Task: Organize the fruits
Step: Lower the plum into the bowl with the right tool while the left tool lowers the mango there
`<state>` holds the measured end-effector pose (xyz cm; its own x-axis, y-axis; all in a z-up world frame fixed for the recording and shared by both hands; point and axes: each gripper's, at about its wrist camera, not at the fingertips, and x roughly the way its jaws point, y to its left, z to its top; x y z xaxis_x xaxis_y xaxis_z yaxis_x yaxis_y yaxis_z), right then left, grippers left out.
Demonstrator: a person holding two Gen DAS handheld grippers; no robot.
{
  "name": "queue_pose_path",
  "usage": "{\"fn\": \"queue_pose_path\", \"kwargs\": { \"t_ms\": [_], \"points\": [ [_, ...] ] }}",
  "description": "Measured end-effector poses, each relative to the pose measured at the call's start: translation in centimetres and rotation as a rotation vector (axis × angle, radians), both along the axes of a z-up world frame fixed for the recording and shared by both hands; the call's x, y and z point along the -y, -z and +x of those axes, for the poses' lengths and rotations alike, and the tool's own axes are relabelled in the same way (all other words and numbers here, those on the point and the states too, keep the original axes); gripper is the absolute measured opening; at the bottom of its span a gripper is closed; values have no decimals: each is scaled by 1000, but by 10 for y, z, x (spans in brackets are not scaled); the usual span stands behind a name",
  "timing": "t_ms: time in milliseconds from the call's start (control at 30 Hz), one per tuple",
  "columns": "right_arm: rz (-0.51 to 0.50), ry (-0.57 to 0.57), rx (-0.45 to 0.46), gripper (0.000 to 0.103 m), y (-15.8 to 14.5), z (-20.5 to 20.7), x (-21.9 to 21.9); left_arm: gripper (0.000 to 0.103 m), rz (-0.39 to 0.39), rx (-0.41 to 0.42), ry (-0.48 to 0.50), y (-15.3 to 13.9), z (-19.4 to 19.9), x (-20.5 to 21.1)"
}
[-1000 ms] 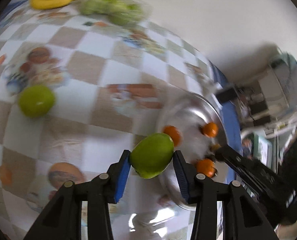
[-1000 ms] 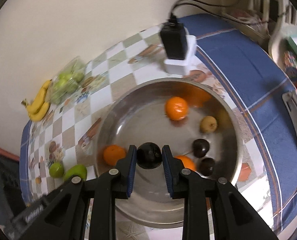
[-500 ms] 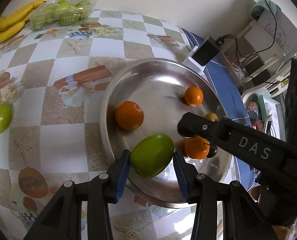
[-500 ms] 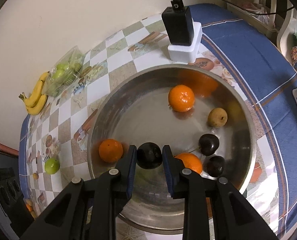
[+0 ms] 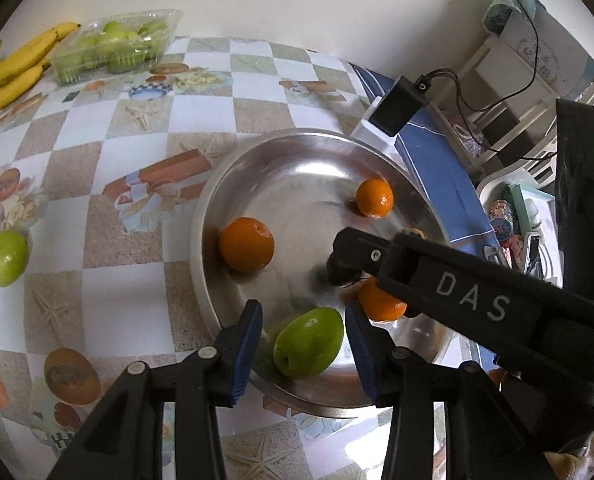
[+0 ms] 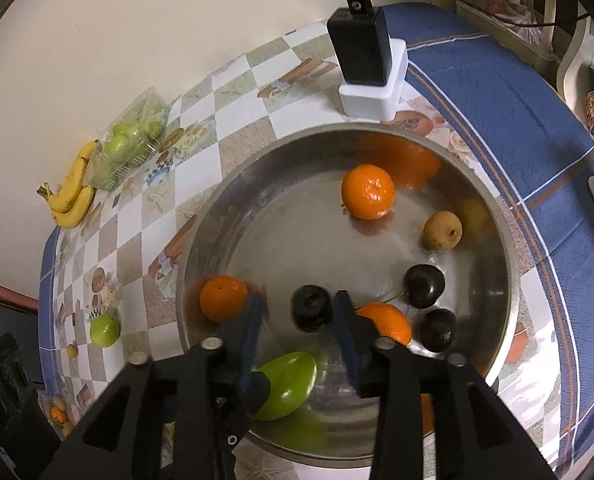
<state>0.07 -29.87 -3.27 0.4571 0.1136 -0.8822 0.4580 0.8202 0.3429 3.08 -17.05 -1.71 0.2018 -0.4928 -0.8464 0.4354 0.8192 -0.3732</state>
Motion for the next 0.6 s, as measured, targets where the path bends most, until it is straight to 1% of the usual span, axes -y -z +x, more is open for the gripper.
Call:
{"fn": "queue_pose_path", "kwargs": {
  "t_ms": [100,233,300,467,600],
  "points": [
    [-13,1,17,42,-8,-1,0,47,-4,3,-18,-4,1,-5],
    [-27,3,39,42,-16,-3,1,47,-6,0,-83,-9,7,-22],
    [-34,3,42,42,-18,-3,1,47,1,3,-133,-11,10,-33],
    [-39,-7,18,42,-13,-3,-1,47,83,37,-302,-15,24,-69],
    [-52,-19,4,41,-11,-1,-6,51,88,37,-395,-14,35,-99]
  ]
}}
